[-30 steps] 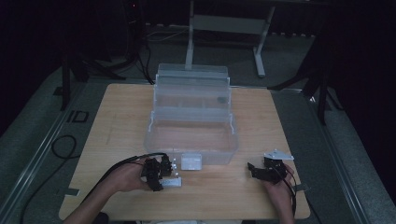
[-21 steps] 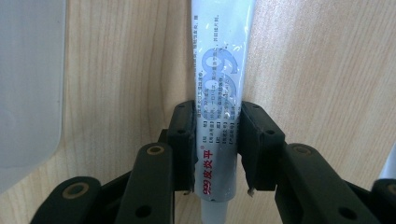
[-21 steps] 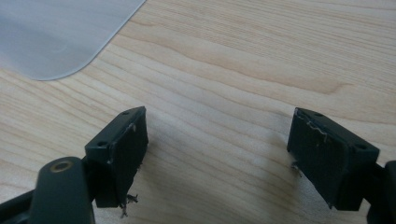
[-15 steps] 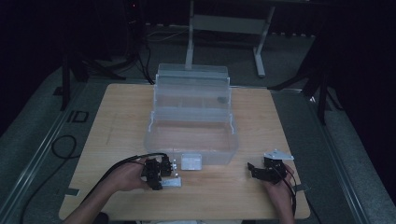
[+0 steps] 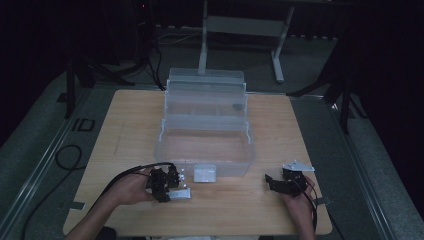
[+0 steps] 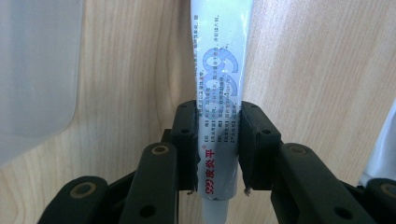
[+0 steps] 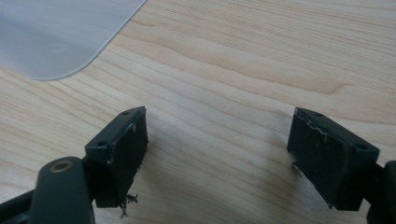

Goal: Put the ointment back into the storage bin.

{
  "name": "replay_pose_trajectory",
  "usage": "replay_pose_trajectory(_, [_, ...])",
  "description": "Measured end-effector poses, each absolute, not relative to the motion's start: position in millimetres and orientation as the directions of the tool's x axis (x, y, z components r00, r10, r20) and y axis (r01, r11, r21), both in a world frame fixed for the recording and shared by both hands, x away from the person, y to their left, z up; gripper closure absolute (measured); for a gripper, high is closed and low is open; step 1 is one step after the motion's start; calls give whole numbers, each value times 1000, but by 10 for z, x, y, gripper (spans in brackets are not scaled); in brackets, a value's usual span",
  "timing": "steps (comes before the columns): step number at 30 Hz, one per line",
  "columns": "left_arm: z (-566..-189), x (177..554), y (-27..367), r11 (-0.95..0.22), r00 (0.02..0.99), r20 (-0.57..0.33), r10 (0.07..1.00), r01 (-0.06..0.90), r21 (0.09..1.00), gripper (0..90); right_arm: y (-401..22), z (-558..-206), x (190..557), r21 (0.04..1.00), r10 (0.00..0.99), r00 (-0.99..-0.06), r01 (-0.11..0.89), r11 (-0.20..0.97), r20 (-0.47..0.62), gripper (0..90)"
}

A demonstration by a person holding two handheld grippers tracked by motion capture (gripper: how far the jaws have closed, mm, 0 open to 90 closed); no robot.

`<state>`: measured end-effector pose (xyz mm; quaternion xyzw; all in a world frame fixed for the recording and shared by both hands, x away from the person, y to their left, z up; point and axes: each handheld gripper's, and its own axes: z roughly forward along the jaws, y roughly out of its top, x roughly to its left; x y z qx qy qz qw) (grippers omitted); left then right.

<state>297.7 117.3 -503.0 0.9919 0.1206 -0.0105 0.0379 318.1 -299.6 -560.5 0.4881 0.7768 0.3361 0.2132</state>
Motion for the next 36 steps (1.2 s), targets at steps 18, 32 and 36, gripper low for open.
replay_pose_trajectory(18, [-4720, 2990, 1460, -952, 960, -1, 282, 280, 125, 705, -2996, -5606, 3182, 731, 901, -434, 614, 299, -4, 199])
replay_pose_trajectory(32, [-4507, 2993, 1539, -952, 961, 20, 277, 271, 140, 705, -2995, -5605, 3182, 731, 901, -434, 614, 298, -3, 199])
replay_pose_trajectory(36, [-4462, 2996, 1537, -953, 961, 30, 274, 268, 145, 705, -2996, -5605, 3182, 731, 901, -434, 614, 299, -4, 198])
